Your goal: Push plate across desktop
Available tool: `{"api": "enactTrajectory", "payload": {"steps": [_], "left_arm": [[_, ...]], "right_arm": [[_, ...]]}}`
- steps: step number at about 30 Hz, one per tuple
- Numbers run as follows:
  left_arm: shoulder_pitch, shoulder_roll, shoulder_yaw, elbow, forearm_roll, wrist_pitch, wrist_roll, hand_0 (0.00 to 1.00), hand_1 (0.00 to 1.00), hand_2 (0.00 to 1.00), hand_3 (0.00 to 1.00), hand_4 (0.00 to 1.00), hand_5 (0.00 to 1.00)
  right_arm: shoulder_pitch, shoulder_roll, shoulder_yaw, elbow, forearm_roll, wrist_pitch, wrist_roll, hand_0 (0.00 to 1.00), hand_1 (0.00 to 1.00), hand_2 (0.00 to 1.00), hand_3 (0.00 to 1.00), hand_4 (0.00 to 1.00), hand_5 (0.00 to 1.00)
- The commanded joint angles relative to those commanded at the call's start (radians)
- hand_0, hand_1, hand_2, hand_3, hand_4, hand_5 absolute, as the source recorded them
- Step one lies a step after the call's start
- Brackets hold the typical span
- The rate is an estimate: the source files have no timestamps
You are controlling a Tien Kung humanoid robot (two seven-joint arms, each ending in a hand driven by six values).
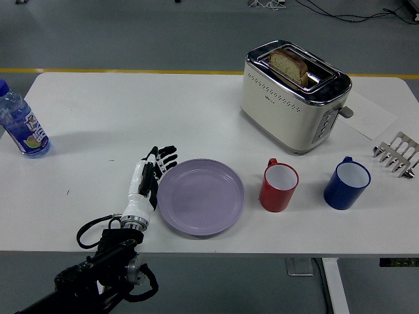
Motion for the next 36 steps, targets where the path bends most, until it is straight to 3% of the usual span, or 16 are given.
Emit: {"api": "enactTrajectory", "payload": {"steps": [8, 17, 26, 27, 36], "left_arm": [[0.005, -0.001, -0.015, 0.007, 0.0, 0.002, 0.0, 0.705, 0.737, 0.723, 0.612, 0.419, 0.934], [0.026, 0.002, -0.138, 0.01, 0.052, 0.015, 0.0, 0.704, 0.733, 0.723, 0.613, 0.42, 0.931], [0.066, 0.054, -0.331, -0.035, 0.177, 0.022, 0.0, 0.693, 0.716, 0.708, 0.607, 0.422, 0.932], [0.072, 0.067, -0.364, -0.044, 0.201, 0.02, 0.0, 0.643, 0.648, 0.66, 0.582, 0.426, 0.933], [0.128, 0.128, -0.572, -0.088, 0.289, 0.0, 0.0, 0.635, 0.633, 0.644, 0.575, 0.426, 0.932]], "right_arm": [[-0.005, 0.001, -0.001, 0.0, 0.004, -0.001, -0.001, 0.64, 0.614, 0.632, 0.578, 0.362, 0.152], [-0.01, 0.001, 0.001, 0.0, 0.0, 0.0, -0.003, 0.64, 0.614, 0.631, 0.577, 0.362, 0.152], [-0.012, -0.003, 0.003, 0.0, 0.0, -0.001, -0.002, 0.639, 0.614, 0.632, 0.578, 0.362, 0.152], [-0.011, -0.004, 0.002, 0.0, 0.002, -0.001, -0.001, 0.64, 0.614, 0.631, 0.578, 0.362, 0.152], [-0.001, -0.01, 0.002, 0.0, 0.01, -0.004, 0.002, 0.64, 0.614, 0.631, 0.578, 0.362, 0.152]]}}
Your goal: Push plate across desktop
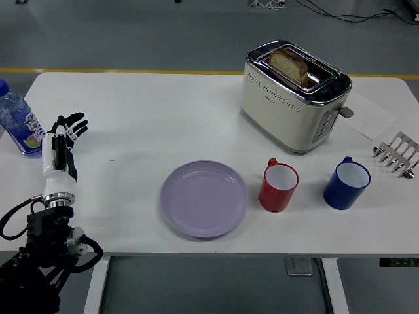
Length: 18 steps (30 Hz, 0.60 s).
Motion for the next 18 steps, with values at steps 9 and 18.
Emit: {"api": "enactTrajectory", "payload": {"steps": [9, 18], "left_arm": [[0.068, 0.038, -0.176, -0.015, 0.046, -0.002, 0.0, 0.623, 0.609, 0.632, 0.578, 0.428, 0.913], [0.122, 0.029, -0.291, -0.044, 0.043, 0.002, 0.0, 0.615, 0.605, 0.628, 0.579, 0.43, 0.915]], "right_arm": [[0.008, -0.002, 0.005, 0.0, -0.003, -0.001, 0.001, 0.64, 0.614, 0.632, 0.578, 0.361, 0.151], [0.01, -0.002, 0.01, 0.0, -0.012, 0.0, 0.001, 0.64, 0.614, 0.631, 0.578, 0.361, 0.15]]}}
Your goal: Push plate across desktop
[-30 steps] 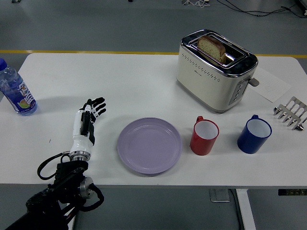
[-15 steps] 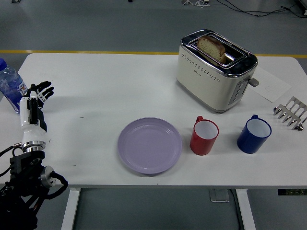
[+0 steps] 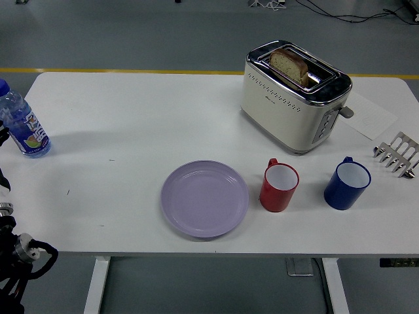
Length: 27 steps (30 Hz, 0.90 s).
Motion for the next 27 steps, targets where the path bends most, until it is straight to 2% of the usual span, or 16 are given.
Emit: {"api": "enactTrajectory", "payload": {"steps": [11, 27], "left_arm": [[0.032, -0.031, -0.046, 0.005, 0.017, 0.002, 0.0, 0.611, 0.601, 0.628, 0.585, 0.441, 0.922], [0.05, -0.024, -0.056, 0.005, 0.021, -0.004, 0.0, 0.606, 0.598, 0.632, 0.587, 0.444, 0.92]], "right_arm": [[0.003, -0.001, 0.005, 0.0, -0.008, 0.0, 0.0, 0.64, 0.614, 0.631, 0.578, 0.361, 0.15], [-0.002, -0.003, 0.003, 0.0, -0.002, -0.001, 0.001, 0.64, 0.614, 0.631, 0.578, 0.362, 0.15]]}}
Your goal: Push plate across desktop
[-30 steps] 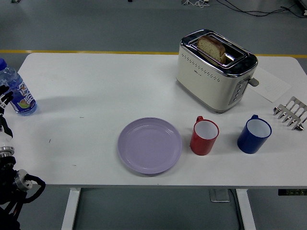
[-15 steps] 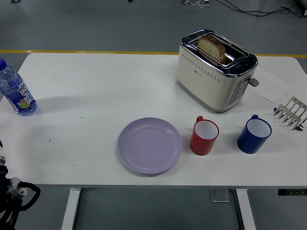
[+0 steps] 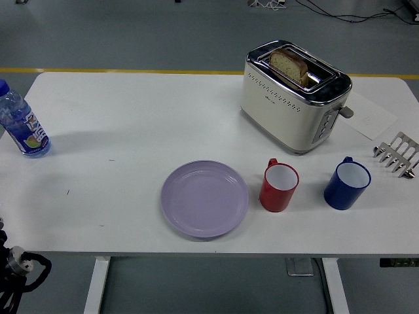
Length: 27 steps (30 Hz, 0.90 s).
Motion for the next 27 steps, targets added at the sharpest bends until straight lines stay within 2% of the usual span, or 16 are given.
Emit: {"api": "enactTrajectory", "payload": {"steps": [7, 11, 14, 15, 19, 22, 23, 24, 27], "left_arm": [[0.007, -0.003, -0.007, -0.003, -0.002, -0.003, 0.0, 0.607, 0.601, 0.633, 0.589, 0.446, 0.922], [0.014, -0.004, -0.025, -0.022, -0.009, -0.022, 0.0, 0.607, 0.601, 0.633, 0.589, 0.446, 0.922], [0.021, -0.002, -0.055, -0.064, -0.078, -0.074, 0.0, 0.608, 0.599, 0.633, 0.588, 0.447, 0.924], [0.024, 0.0, -0.067, -0.076, -0.095, -0.092, 0.016, 0.608, 0.599, 0.633, 0.588, 0.447, 0.924], [0.039, 0.009, -0.125, -0.127, -0.223, -0.244, 0.169, 0.611, 0.608, 0.628, 0.589, 0.456, 0.951], [0.047, 0.016, -0.161, -0.136, -0.301, -0.359, 0.288, 0.611, 0.608, 0.628, 0.589, 0.456, 0.951], [0.049, 0.018, -0.169, -0.136, -0.32, -0.402, 0.334, 0.611, 0.608, 0.628, 0.589, 0.456, 0.951], [0.052, 0.021, -0.18, -0.135, -0.326, -0.445, 0.379, 0.61, 0.635, 0.632, 0.602, 0.48, 0.995], [0.058, 0.023, -0.197, -0.131, -0.331, -0.558, 0.502, 0.61, 0.635, 0.632, 0.602, 0.48, 0.995]], "right_arm": [[-0.004, 0.0, 0.0, 0.0, 0.001, -0.001, 0.0, 0.639, 0.614, 0.631, 0.578, 0.361, 0.151], [-0.007, -0.001, 0.003, 0.0, -0.005, -0.001, 0.0, 0.639, 0.614, 0.631, 0.578, 0.361, 0.151], [-0.01, -0.002, 0.004, 0.0, -0.006, -0.001, 0.0, 0.639, 0.613, 0.631, 0.577, 0.361, 0.151], [-0.011, -0.002, 0.004, 0.0, -0.006, -0.002, 0.001, 0.639, 0.613, 0.631, 0.577, 0.361, 0.151], [-0.012, -0.004, 0.004, 0.0, -0.006, -0.003, 0.001, 0.639, 0.614, 0.631, 0.578, 0.361, 0.151], [-0.01, -0.005, 0.003, 0.0, -0.003, -0.004, 0.002, 0.639, 0.614, 0.631, 0.578, 0.361, 0.151], [-0.009, -0.005, 0.003, 0.0, -0.001, -0.004, 0.002, 0.639, 0.614, 0.631, 0.578, 0.361, 0.151], [-0.008, -0.005, 0.002, 0.0, 0.0, -0.004, 0.002, 0.639, 0.614, 0.631, 0.577, 0.361, 0.151], [-0.005, -0.006, 0.001, 0.0, 0.004, -0.005, 0.003, 0.639, 0.614, 0.631, 0.577, 0.361, 0.151]]}}
